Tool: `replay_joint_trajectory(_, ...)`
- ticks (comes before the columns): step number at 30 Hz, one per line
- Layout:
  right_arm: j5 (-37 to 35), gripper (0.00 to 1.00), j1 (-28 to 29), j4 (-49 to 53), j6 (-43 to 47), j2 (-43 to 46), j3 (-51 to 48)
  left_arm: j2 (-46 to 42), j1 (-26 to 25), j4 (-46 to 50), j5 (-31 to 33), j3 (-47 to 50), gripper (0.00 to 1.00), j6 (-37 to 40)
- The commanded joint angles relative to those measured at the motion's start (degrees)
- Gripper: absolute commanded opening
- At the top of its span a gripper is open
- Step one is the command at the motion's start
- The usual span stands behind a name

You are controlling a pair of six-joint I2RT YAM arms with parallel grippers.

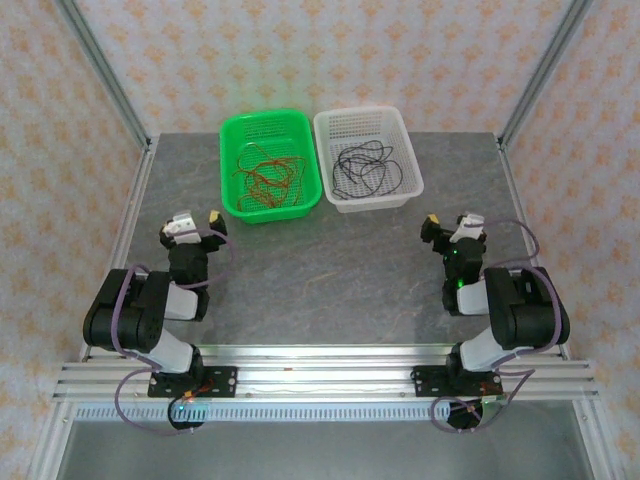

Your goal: Untangle the cables

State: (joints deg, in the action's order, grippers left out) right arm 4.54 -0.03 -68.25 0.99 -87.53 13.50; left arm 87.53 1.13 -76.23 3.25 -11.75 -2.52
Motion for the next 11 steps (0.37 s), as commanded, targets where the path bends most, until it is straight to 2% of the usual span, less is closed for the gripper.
replay_joint_trajectory(1, 0.4, 1.0, 0.2, -1.9, 1.2, 0.7, -0.2, 0.5, -0.2, 1.0, -2.7, -0.9, 0.99, 1.0)
replay_joint_trajectory(9, 0.2, 1.0, 0.3, -1.6, 1.1, 0.9, 0.1, 0.5, 0.1, 1.3, -3.1, -0.9, 0.99, 0.9)
replay_joint_trajectory(10, 0.1, 1.0, 0.5, -1.2, 1.3, 3.1, 0.0, 0.4, 0.1, 1.1, -3.1, -0.8, 0.99, 0.9)
replay_joint_trajectory(11, -0.4, 1.0, 1.4, 3.5, 2.3, 8.9, -0.3, 0.4, 0.1, 1.1, -3.0, -0.7, 0.99, 0.9)
